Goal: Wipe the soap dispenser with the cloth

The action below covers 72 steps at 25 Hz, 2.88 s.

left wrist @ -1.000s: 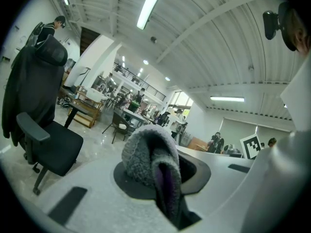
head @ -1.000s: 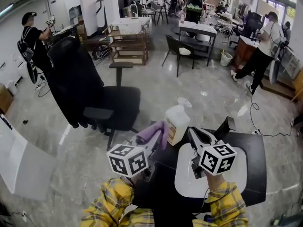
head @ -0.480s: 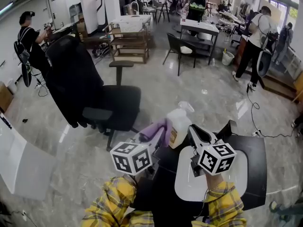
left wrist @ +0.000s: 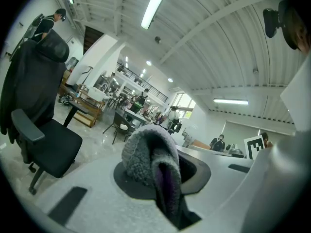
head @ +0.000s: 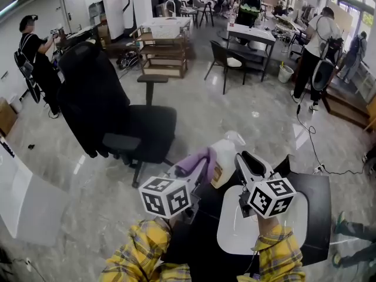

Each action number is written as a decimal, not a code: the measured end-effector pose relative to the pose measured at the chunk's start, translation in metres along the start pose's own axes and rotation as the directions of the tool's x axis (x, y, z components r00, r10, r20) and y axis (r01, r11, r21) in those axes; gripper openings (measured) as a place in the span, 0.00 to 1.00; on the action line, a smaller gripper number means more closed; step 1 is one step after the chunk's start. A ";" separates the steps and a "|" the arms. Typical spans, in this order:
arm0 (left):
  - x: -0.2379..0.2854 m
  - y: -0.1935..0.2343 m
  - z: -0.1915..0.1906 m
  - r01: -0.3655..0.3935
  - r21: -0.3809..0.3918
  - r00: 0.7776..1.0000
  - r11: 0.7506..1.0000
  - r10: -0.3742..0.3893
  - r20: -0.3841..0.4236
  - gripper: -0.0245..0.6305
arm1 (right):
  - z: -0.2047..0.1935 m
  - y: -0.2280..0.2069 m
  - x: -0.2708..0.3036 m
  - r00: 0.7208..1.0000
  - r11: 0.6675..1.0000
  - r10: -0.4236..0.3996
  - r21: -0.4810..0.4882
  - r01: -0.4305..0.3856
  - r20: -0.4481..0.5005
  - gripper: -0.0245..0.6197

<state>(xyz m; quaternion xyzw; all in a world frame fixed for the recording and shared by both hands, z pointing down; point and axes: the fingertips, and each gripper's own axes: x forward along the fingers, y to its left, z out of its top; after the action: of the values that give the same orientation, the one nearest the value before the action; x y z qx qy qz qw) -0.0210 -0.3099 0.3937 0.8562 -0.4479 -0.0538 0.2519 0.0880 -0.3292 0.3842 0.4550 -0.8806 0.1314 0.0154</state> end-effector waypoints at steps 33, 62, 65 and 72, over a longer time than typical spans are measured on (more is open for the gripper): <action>0.023 -0.002 -0.033 0.003 0.127 0.999 0.992 0.003 -0.045 0.11 | -0.007 0.008 0.025 0.993 0.993 0.114 0.041 -0.114 -0.005 0.30; 0.041 0.057 -0.137 -0.141 -0.022 0.963 0.990 0.132 -0.236 0.11 | -0.004 0.007 0.027 0.994 0.993 0.110 0.034 -0.111 0.027 0.30; 0.043 0.064 -0.147 -0.154 -0.027 0.955 0.988 0.141 -0.260 0.11 | -0.005 0.007 0.028 0.994 0.994 0.107 0.036 -0.108 0.030 0.30; 0.046 0.072 -0.168 -0.174 -0.062 0.940 0.983 0.147 -0.307 0.11 | -0.006 0.004 0.027 0.994 0.994 0.106 0.035 -0.108 0.031 0.30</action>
<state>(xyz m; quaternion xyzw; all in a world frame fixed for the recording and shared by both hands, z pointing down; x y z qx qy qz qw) 0.0067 -0.3158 0.5803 0.8030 -0.4697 0.0782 0.3583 0.0686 -0.3469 0.3926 0.4092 -0.9013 0.1418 -0.0127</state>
